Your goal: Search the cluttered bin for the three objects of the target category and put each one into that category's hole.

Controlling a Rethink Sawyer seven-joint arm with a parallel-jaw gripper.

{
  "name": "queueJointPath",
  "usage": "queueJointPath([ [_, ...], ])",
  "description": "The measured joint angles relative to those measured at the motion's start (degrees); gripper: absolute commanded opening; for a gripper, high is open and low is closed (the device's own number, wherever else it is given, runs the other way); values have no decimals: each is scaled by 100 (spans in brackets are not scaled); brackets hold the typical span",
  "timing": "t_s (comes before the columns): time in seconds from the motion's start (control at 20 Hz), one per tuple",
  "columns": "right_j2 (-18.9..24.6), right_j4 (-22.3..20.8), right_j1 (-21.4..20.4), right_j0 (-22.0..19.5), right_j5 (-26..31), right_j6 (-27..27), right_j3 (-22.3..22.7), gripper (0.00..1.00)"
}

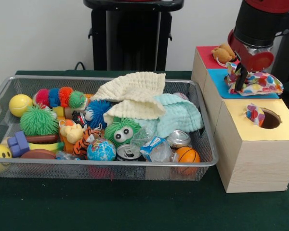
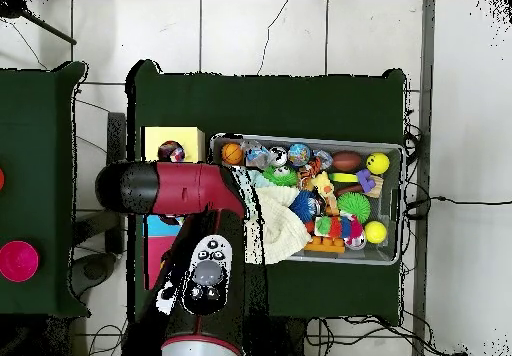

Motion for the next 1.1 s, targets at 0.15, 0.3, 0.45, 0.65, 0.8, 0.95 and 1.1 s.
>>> queueJointPath([
  [0.15,-1,-1,84,0,42,0,-142,0],
  [0.3,-2,-2,141,-15,254,0,-273,0],
  [0.45,-1,-1,157,-41,351,0,-338,0],
  [0.65,-2,-2,206,-95,402,0,-477,0],
  [0.8,-7,-4,292,-150,403,0,-652,0],
  [0.95,-17,-2,353,-167,407,0,-756,0],
  [1.1,-43,-4,469,-162,521,0,-933,0],
])
